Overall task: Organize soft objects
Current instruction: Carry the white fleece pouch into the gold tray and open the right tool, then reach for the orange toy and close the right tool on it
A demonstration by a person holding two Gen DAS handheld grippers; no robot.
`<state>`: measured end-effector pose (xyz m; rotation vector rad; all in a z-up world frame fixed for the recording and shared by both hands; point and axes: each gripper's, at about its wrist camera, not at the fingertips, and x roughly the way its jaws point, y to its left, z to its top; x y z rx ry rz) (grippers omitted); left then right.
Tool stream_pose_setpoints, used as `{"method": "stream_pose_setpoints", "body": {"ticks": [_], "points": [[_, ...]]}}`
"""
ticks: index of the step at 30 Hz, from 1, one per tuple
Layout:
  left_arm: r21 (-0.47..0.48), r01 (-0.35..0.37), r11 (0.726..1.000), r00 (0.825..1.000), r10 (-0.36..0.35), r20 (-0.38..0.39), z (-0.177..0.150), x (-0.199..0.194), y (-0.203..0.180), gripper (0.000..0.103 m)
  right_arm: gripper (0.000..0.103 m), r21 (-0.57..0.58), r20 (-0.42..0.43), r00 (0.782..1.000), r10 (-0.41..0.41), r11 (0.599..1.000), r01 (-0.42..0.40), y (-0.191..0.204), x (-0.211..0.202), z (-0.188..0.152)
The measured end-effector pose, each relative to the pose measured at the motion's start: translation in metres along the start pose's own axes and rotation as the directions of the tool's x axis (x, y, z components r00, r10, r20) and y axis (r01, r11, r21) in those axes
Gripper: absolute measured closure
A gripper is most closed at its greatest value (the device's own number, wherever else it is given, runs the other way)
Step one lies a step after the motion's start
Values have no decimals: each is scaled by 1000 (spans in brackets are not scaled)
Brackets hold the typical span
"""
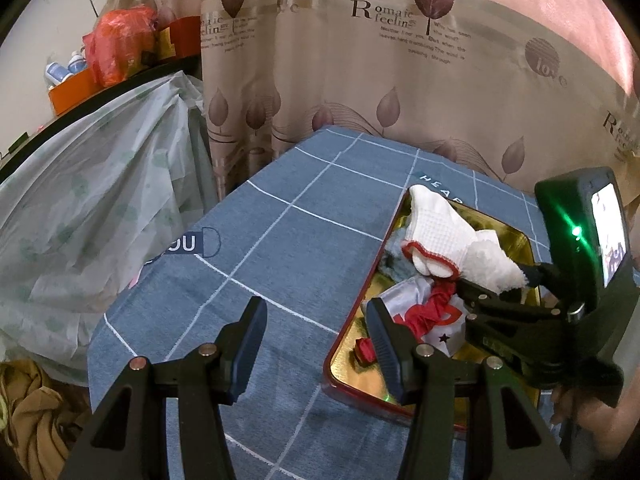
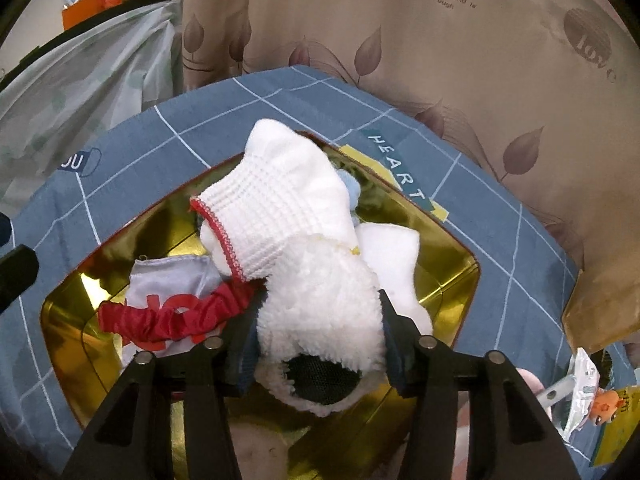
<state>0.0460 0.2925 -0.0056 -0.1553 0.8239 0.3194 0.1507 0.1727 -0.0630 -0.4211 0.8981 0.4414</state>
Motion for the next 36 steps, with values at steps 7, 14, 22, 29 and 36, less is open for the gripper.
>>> {"method": "stream_pose_setpoints", "body": {"ticks": [7,14,22,29,36], "points": [[5,6,1000,1000,-6,-2,-1,1,-2,50,25,-5,70,998,-2,1000,2,0,-33,4],[24,6,1000,1000,-6,3,-2,0,-7,50,17,10,147,989,14,1000,-16,-7,-78,3],[29,-1,1000,1000,1,5,-3,0,-8,50,17,100,196,981,-14,995,-5,-51,-110,-26],[34,-5,999,1000,5,8,-3,0,-9,50,17,251,137,977,-163,960,125,-141,-108,-71],[47,-11,999,1000,11,12,-4,-2,-10,50,17,411,6,949,-316,865,286,-237,-97,-117]]}}
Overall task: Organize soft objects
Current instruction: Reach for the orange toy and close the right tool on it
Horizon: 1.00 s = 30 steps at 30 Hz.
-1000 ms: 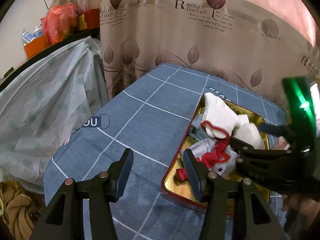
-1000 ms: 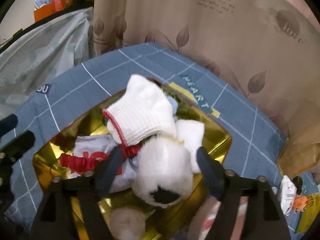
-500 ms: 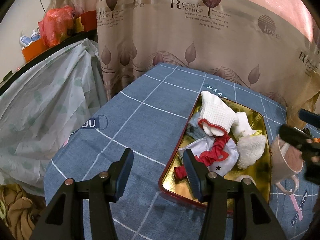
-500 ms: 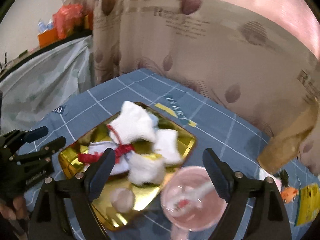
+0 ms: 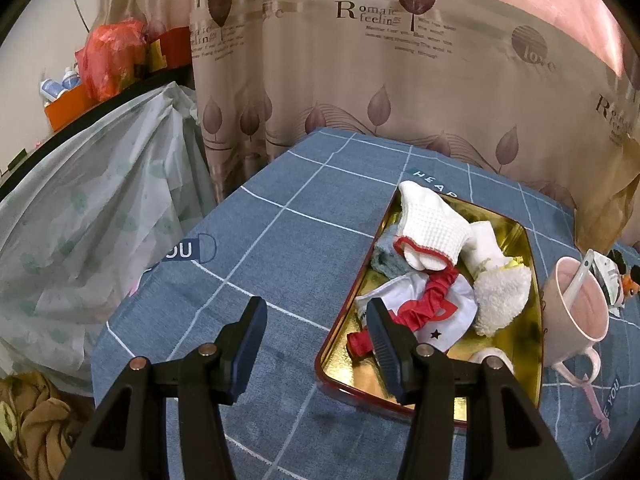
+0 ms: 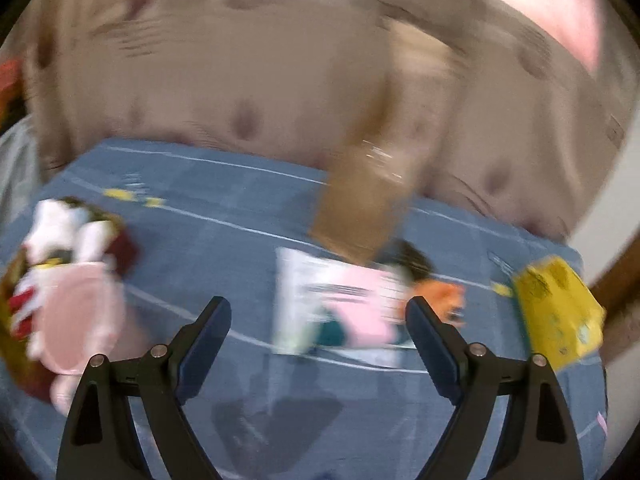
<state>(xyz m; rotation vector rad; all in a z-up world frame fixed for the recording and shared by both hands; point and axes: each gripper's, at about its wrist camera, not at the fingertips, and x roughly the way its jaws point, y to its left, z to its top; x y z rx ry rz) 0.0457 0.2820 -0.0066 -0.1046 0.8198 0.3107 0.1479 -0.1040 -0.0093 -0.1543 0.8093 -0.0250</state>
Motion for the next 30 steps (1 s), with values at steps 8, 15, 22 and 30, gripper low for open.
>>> {"method": "stream_pose_setpoints", "body": {"ticks": [8,15,22,30], "points": [[29,-14,999,1000,14,0,-1,2,-6,50,17,132,-79,994,-81,987,91,-63,46,-3],[59,-20,998,1000,21,-15,-4,7,-11,50,17,170,-90,987,-130,975,144,-70,78,9],[65,-28,997,999,30,-27,-5,12,-12,50,18,206,-114,983,-146,964,168,-91,86,-4],[80,-40,996,999,43,-30,-7,14,-16,50,44,237,-90,992,-85,966,104,-125,63,-36]]}}
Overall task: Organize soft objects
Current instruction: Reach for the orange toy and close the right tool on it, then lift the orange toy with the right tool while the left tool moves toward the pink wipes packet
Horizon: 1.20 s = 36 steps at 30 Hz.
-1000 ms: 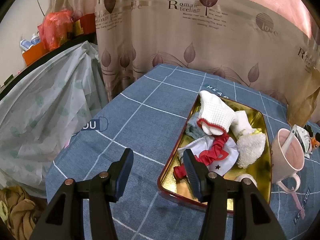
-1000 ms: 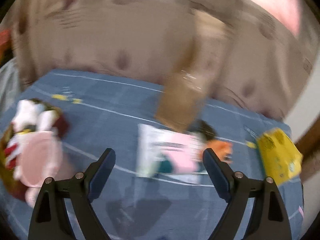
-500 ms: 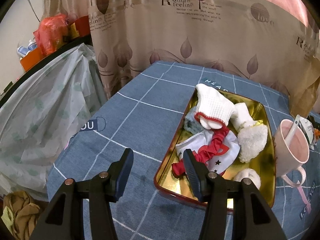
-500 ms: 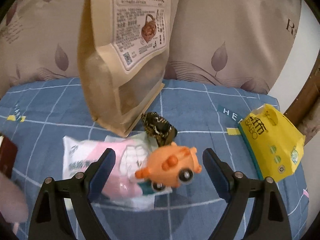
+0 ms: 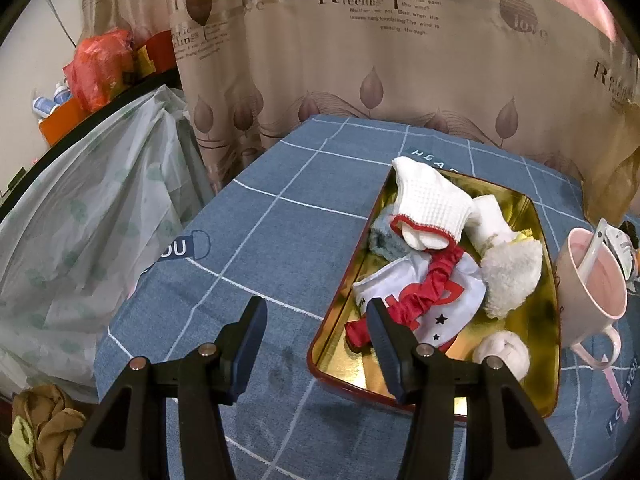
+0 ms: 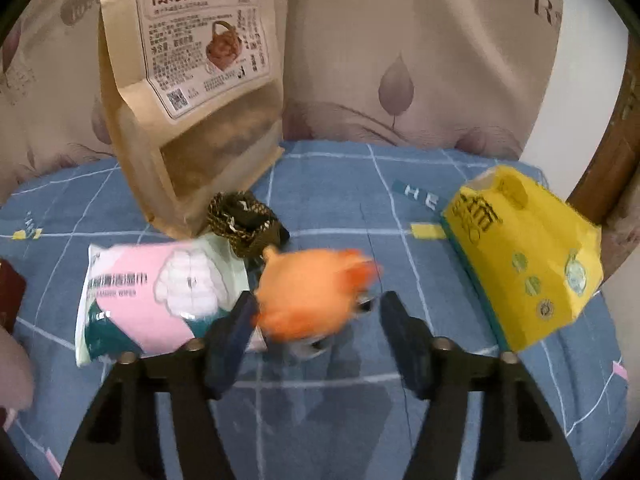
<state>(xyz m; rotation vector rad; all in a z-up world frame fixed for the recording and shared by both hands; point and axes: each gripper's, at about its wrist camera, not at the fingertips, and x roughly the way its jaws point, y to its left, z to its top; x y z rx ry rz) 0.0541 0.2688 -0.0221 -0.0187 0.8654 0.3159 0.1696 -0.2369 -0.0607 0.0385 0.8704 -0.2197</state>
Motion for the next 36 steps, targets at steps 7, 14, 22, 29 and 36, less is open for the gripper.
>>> {"method": "stream_pose_setpoints", "body": {"ticks": [7,14,22,29,36], "points": [[19,-18,1000,1000,18,15,-1,-3,-6,50,42,-6,-6,998,55,998,-55,-11,7,-7],[43,11,999,998,-14,59,4,-21,-12,50,35,-44,-20,993,115,992,-116,-15,26,0],[110,95,989,992,-103,69,12,-42,-47,50,39,-74,-13,985,170,983,-171,-16,31,0],[196,207,959,972,-223,67,19,-62,-102,49,52,-71,26,984,177,982,-175,-26,8,-15],[295,346,891,931,-364,7,12,-76,-170,49,52,-87,40,991,125,989,-122,-41,-12,-45]]}}
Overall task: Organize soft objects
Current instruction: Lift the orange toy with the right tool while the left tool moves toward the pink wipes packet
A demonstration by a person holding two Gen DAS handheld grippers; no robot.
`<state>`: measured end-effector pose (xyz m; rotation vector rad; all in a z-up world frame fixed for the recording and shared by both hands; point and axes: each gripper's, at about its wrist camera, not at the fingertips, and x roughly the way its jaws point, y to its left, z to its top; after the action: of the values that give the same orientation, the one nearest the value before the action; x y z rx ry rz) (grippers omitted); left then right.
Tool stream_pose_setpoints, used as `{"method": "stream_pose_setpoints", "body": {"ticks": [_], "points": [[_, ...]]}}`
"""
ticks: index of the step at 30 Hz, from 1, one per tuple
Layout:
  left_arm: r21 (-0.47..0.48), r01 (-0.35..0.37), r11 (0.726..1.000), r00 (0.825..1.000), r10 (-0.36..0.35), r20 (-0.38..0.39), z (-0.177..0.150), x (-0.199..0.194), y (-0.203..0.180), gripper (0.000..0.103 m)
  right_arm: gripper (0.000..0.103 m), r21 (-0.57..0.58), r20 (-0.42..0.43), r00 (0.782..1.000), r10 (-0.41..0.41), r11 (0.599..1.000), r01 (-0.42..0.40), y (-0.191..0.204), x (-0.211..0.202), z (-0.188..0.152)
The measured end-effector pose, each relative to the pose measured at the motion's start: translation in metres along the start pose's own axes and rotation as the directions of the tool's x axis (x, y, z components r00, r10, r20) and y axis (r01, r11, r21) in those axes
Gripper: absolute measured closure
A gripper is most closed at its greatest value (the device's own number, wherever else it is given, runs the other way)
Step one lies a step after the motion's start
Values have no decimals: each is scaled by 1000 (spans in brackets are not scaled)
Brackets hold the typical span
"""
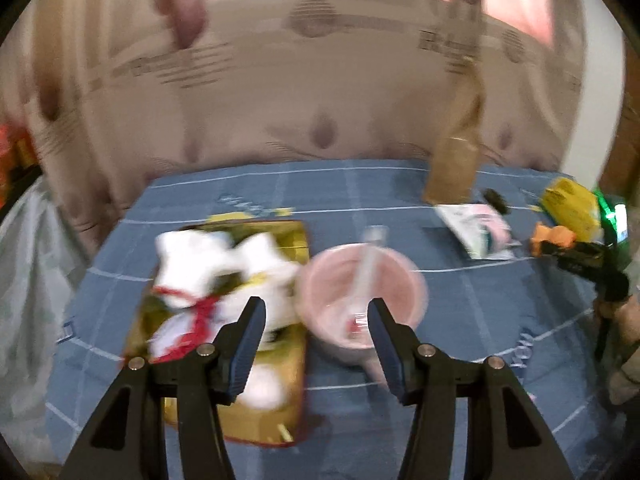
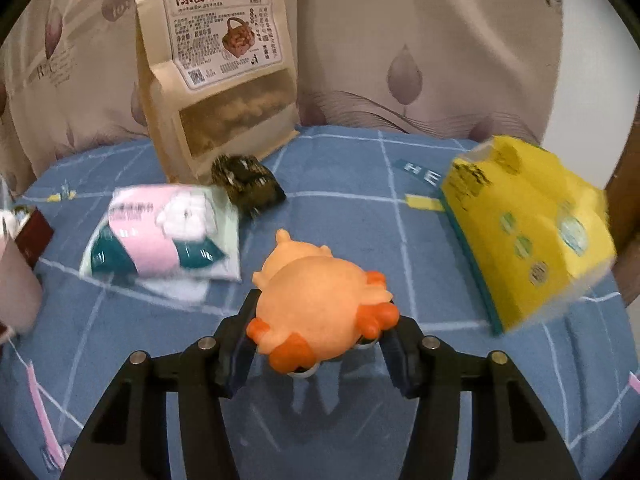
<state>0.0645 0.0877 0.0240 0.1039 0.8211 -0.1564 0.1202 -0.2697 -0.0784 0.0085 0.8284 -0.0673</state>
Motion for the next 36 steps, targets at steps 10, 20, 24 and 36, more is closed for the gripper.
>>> {"method": "stream_pose_setpoints", "body": {"ticks": [10,20,24,36], "points": [[214,159,964,986,-145,-79,33,34,-84,37,53,31,-8,1000,-18,999,18,-21,-6,-25],[474,223,852,974,-170,-153,72,84,-163,35,53,56,-24,1000,13,998,-12,-21,-2,-24],[548,280,788,956,-177,-235,80,111,-184,35,53,57,-31,999,19,998,-18,-19,-1,-24],[676,301,673,935,-68,-349,94,176,-229,33,53,132,-39,995,89,988,-83,-30,2,-26]]}}
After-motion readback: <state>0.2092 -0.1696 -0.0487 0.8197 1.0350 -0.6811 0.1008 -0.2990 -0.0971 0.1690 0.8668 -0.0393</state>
